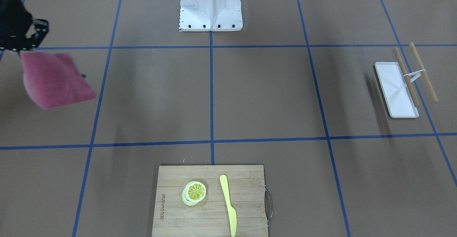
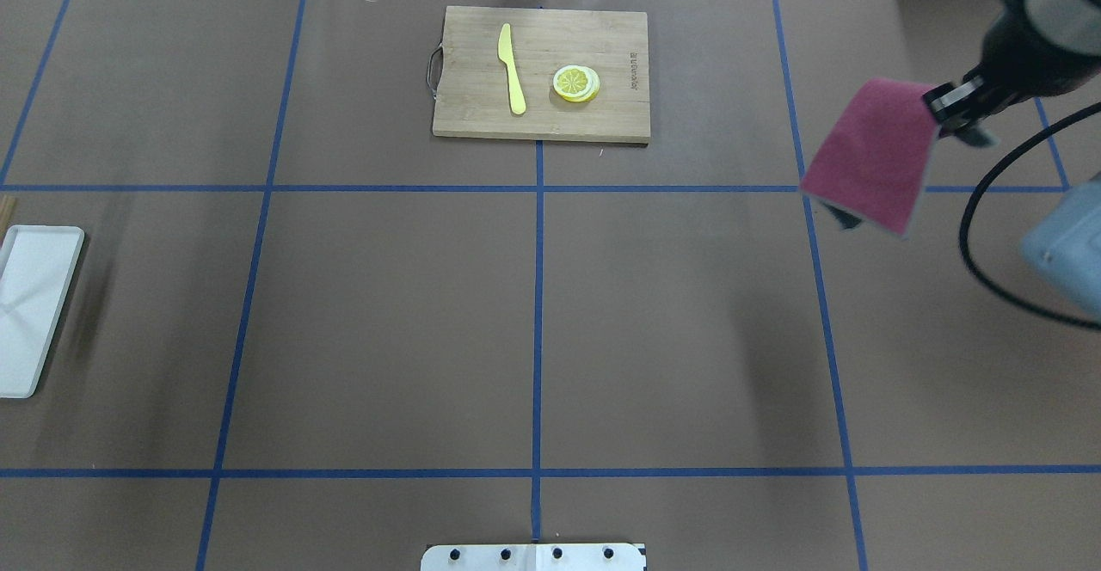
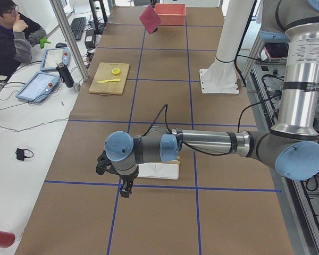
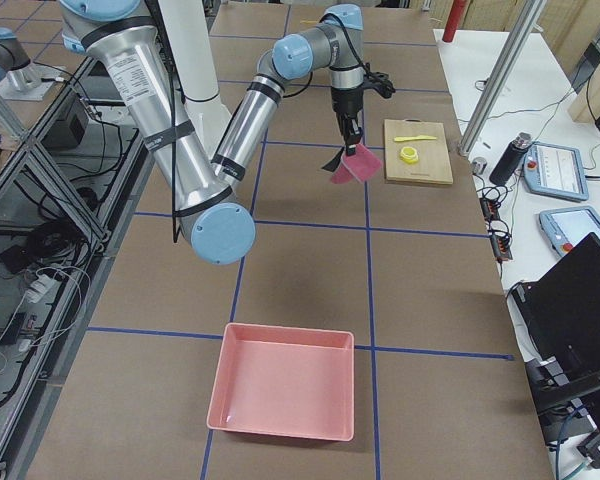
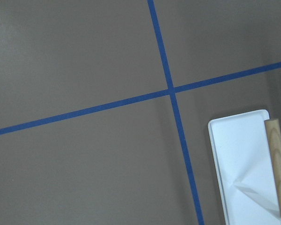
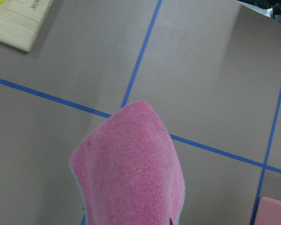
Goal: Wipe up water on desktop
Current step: 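Lift the towel and carry it over the pink box with the right gripper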
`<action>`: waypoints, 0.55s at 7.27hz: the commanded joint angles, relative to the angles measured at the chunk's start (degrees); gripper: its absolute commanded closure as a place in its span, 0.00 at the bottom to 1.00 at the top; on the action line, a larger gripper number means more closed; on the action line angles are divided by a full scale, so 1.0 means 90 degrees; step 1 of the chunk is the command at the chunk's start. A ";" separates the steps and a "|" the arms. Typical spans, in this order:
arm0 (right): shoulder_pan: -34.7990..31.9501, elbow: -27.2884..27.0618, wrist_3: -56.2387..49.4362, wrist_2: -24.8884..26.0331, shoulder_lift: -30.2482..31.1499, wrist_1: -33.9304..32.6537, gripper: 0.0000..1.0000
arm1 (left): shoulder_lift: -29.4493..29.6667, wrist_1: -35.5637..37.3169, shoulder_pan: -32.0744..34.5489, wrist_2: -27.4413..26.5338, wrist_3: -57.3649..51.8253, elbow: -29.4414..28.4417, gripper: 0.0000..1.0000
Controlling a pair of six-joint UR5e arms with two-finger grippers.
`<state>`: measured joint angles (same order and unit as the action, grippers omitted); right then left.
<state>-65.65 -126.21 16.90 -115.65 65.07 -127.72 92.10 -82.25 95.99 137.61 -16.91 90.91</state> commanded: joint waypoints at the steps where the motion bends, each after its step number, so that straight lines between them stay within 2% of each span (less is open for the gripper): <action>1: -0.1247 0.0205 -0.0936 -0.0295 0.0939 0.0059 1.00 | -0.0077 -0.0002 -0.0002 0.0032 0.0189 0.0095 0.01; 3: -0.2165 0.0234 -0.2077 -0.0304 0.1730 0.0060 1.00 | -0.0086 -0.0011 0.0008 0.0023 0.0131 0.0095 0.01; 4: -0.2478 0.0302 -0.2150 -0.0363 0.2112 0.0069 1.00 | -0.0087 -0.0021 -0.0002 0.0023 0.0131 0.0095 0.01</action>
<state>-83.95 -124.06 0.45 -118.48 79.66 -127.17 91.36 -82.37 96.00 137.84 -15.67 91.74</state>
